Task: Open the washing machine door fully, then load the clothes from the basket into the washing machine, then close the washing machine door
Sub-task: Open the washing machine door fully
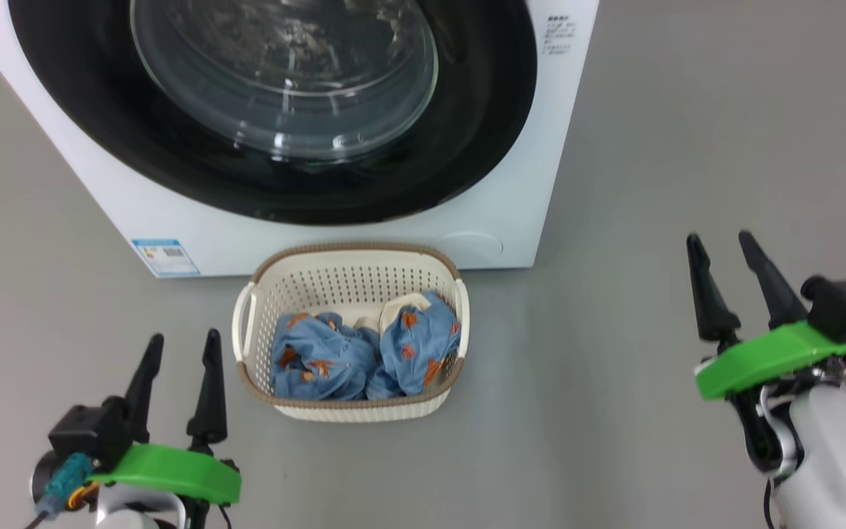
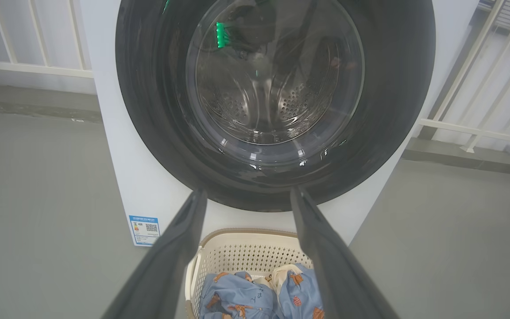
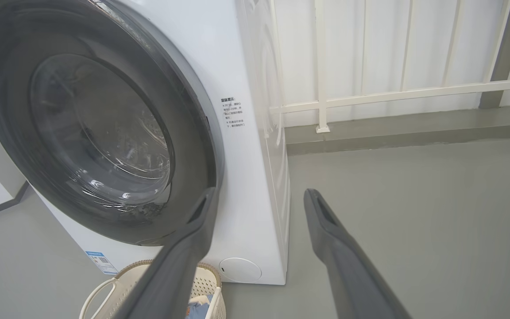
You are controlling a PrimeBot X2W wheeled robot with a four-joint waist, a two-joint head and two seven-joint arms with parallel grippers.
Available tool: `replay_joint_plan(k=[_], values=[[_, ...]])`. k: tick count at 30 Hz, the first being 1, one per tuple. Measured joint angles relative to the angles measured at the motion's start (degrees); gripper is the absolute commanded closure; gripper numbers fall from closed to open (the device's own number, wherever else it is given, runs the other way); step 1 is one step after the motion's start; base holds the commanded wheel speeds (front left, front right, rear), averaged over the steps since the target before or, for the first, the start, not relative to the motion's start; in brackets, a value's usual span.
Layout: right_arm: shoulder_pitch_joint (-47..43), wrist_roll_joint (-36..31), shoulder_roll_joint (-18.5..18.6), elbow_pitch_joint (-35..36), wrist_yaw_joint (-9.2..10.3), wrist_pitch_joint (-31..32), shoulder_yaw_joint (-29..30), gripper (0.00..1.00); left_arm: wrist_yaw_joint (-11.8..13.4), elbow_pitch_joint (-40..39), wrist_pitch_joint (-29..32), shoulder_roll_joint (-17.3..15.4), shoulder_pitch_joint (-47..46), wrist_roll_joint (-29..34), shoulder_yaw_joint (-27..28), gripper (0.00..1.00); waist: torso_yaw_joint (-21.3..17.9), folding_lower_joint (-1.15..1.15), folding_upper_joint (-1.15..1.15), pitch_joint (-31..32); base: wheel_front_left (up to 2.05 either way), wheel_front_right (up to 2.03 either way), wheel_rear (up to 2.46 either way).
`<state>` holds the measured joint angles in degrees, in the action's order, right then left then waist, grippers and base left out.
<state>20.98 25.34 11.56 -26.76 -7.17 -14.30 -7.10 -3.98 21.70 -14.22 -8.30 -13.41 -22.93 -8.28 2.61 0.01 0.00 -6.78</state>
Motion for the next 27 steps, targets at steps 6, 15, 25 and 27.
replay_joint_plan(k=[6, 15, 25, 27], values=[[3.6, 1.1, 0.1, 0.0, -0.01, 0.0, 0.4, 1.00, 0.0, -1.0, 0.0, -0.1, -1.2, 0.0, 0.3, 0.00, 0.4, 0.00, 0.00, -2.3, 0.00, 0.00, 0.00], [11.7, 11.6, 3.5, 0.8, -0.01, 0.0, 1.1, 1.00, -0.3, -1.6, -0.2, 0.3, -4.1, 0.3, 0.4, 0.00, 2.4, 0.00, 0.00, -6.6, 0.00, 0.00, 0.00], [20.7, 31.0, 7.2, 2.4, 0.00, 6.6, 4.0, 1.00, -1.1, -2.5, -0.3, 1.4, -6.7, 1.0, 1.2, 0.00, 5.5, 0.00, 0.00, -10.9, 0.00, 0.00, 0.00], [22.3, 34.4, 7.9, 2.3, 0.00, 8.9, 4.2, 1.00, -1.5, -2.6, -0.4, 1.8, -6.8, 1.0, 1.4, 0.00, 6.1, 0.00, 0.00, -11.6, 0.00, 0.00, 0.00]])
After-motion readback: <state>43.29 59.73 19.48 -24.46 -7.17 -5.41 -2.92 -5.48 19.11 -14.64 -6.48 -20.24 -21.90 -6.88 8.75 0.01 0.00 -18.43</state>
